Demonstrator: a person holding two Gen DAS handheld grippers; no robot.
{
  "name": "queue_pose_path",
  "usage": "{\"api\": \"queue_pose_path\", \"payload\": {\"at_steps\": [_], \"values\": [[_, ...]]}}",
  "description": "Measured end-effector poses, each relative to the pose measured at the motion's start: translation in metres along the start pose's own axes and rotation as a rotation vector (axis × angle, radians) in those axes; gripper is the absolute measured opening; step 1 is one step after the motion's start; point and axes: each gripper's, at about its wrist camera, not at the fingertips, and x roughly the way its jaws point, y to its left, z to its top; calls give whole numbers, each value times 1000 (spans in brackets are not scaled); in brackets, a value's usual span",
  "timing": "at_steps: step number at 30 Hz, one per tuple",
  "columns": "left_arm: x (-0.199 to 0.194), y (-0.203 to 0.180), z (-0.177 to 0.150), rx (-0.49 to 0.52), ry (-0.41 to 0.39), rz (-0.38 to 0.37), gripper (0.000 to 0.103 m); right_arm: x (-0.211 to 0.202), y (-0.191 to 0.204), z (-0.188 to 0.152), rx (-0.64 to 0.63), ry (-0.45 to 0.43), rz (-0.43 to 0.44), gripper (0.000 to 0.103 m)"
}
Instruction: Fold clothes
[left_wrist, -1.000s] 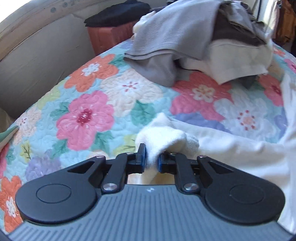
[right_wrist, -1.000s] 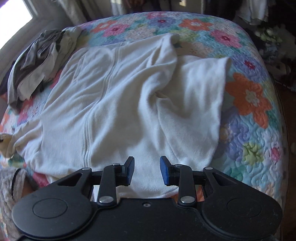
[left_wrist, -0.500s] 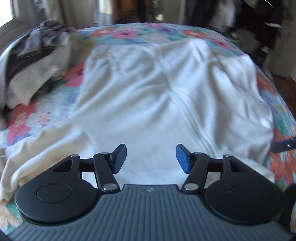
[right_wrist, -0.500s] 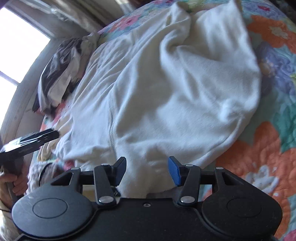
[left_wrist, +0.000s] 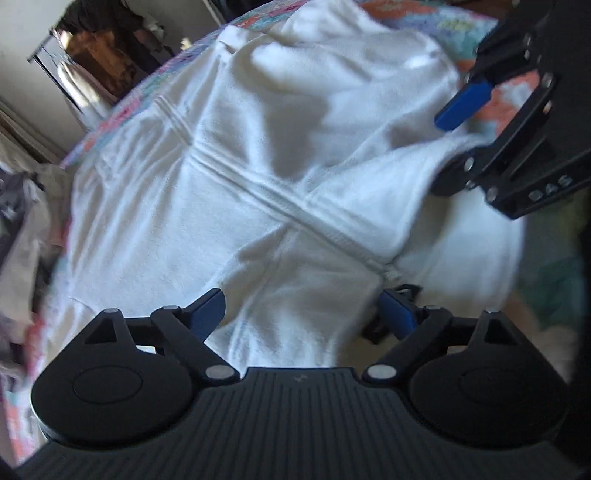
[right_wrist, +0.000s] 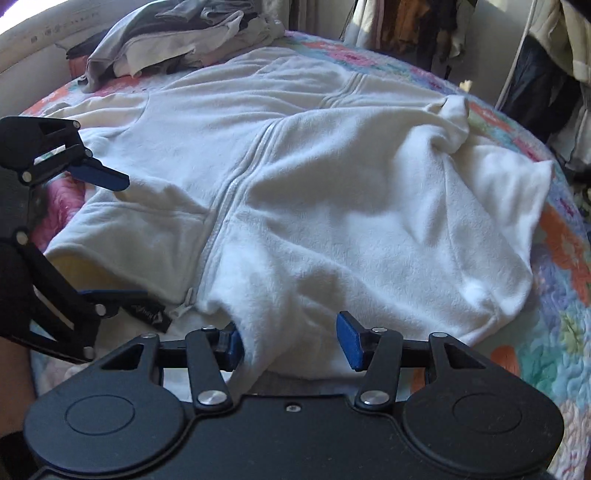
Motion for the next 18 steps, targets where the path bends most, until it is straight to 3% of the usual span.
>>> {"api": "queue_pose_path", "payload": {"at_steps": [1, 2, 3, 4, 7, 8, 11, 14, 18], "values": [[4, 3, 0, -28, 9, 6, 84, 4, 0, 0, 2, -30, 1, 53], [4, 11, -1, -89, 14, -29, 70, 5, -1, 0, 30, -48, 33, 25], [3, 19, -1, -150, 19, -64, 30, 3, -5, -1, 80, -47, 72, 10], [-2, 25, -3, -190, 11, -77, 19, 1, -8, -1, 130, -45, 110, 10], [-36, 42, -10, -243, -55, -49, 14, -20, -15, -5, 171, -78, 187, 10], [-49, 47, -13, -255, -71, -41, 7, -30, -16, -6, 167, -91, 209, 9], [-80, 62, -24, -303, -85, -75, 7, -58, -18, -4, 191, -53, 302, 10], [-71, 52, -34, -293, -11, -93, 7, -57, -6, -6, 169, 28, 335, 9], [-24, 32, -39, -268, 116, -105, 7, -22, 11, -21, 108, 132, 260, 9]]}}
